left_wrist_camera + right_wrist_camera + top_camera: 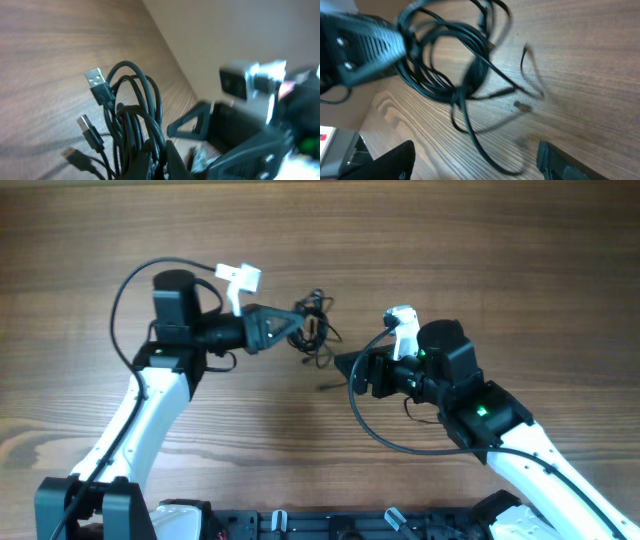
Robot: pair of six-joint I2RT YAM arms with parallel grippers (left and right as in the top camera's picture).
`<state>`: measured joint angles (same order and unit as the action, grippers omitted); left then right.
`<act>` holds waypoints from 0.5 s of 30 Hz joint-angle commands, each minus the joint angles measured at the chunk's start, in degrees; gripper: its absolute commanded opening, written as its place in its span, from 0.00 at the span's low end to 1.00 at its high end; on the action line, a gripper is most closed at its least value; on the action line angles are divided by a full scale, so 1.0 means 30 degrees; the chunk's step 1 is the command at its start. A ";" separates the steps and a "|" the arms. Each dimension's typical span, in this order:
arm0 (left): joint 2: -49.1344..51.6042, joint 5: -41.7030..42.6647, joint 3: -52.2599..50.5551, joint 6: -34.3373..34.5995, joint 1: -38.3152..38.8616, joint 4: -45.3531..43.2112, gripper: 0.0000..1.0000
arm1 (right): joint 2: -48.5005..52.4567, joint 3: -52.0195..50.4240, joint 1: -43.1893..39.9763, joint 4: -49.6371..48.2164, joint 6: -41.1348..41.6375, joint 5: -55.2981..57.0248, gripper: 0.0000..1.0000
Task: Untangle cables
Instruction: 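Hold the coil with the left gripper and pull strands with the right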
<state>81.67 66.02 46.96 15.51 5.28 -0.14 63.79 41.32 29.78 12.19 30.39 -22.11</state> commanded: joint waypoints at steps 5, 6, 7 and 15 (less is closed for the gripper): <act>0.0029 0.0743 0.0175 -0.8721 0.1690 -0.0117 0.04 | -0.0044 -0.0044 -0.0080 -0.0175 -0.2900 -0.0270 0.84; 0.0029 0.0612 0.0175 -0.8765 0.1683 -0.0124 0.04 | 0.0051 -0.0044 -0.0080 -0.0197 -0.3162 -0.0262 0.87; 0.0029 0.0255 0.0175 -0.8765 0.1639 -0.0138 0.04 | 0.0095 -0.0051 -0.0080 -0.0182 -0.3155 -0.0066 0.90; -0.0138 -0.0007 0.0175 -0.5515 0.1180 -0.1902 0.04 | 0.1239 -0.0051 -0.0044 -0.0408 -0.4707 0.0510 1.00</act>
<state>81.67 65.87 46.96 -6.85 9.47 -3.38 64.69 41.32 29.78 11.53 21.82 -21.58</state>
